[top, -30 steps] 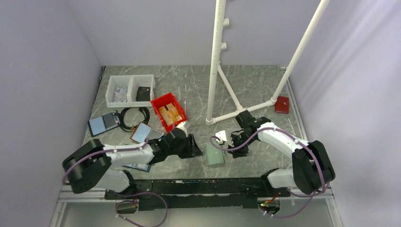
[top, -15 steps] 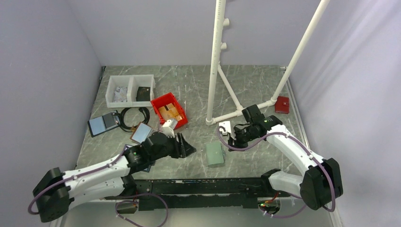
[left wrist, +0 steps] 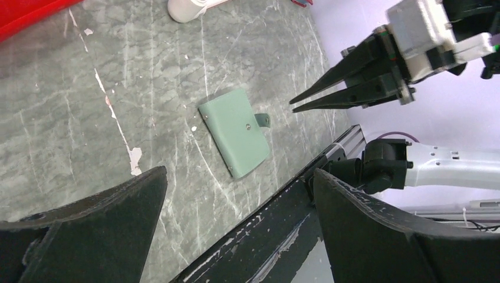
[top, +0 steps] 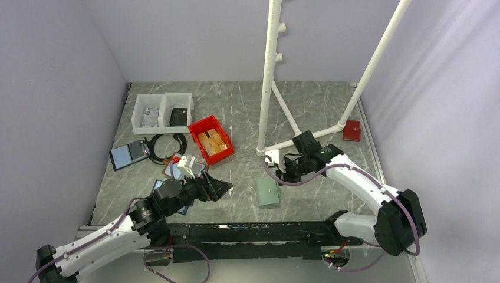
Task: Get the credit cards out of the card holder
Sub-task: Open the card holder at the center of the board.
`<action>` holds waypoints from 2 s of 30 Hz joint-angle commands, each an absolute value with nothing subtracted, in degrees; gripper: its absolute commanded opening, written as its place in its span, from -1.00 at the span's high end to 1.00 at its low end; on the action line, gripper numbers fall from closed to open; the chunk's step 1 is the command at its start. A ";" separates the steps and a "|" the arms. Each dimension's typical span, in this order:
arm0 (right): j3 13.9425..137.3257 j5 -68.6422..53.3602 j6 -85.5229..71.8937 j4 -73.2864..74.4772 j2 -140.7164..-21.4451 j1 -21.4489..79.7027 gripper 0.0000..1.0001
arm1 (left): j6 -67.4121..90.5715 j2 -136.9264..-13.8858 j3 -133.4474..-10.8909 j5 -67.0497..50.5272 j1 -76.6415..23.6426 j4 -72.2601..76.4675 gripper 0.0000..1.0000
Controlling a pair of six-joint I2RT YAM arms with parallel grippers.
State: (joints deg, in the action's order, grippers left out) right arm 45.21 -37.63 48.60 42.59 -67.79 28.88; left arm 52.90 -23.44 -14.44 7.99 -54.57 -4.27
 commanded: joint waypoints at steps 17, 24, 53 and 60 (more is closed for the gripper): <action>48.06 -27.16 44.16 37.46 -77.19 37.25 0.72 | 36.52 -43.71 -15.16 -7.37 -54.73 16.48 -0.93; 48.25 -25.80 44.21 37.56 -79.60 38.58 0.73 | 27.23 -46.79 -12.72 -3.48 -60.64 23.55 -0.88; 50.93 -23.80 42.16 39.55 -81.98 42.89 0.75 | 0.75 -84.62 -26.54 31.65 -87.92 37.98 -0.85; 51.04 -22.03 44.41 42.95 -81.41 40.84 0.77 | -2.44 -85.04 -28.33 31.30 -88.11 36.28 -0.83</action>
State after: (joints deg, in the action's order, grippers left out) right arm 49.93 -23.90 42.41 40.58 -82.50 42.46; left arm 1.04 -84.38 -25.67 29.45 -87.57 34.41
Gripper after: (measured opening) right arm 0.121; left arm 0.917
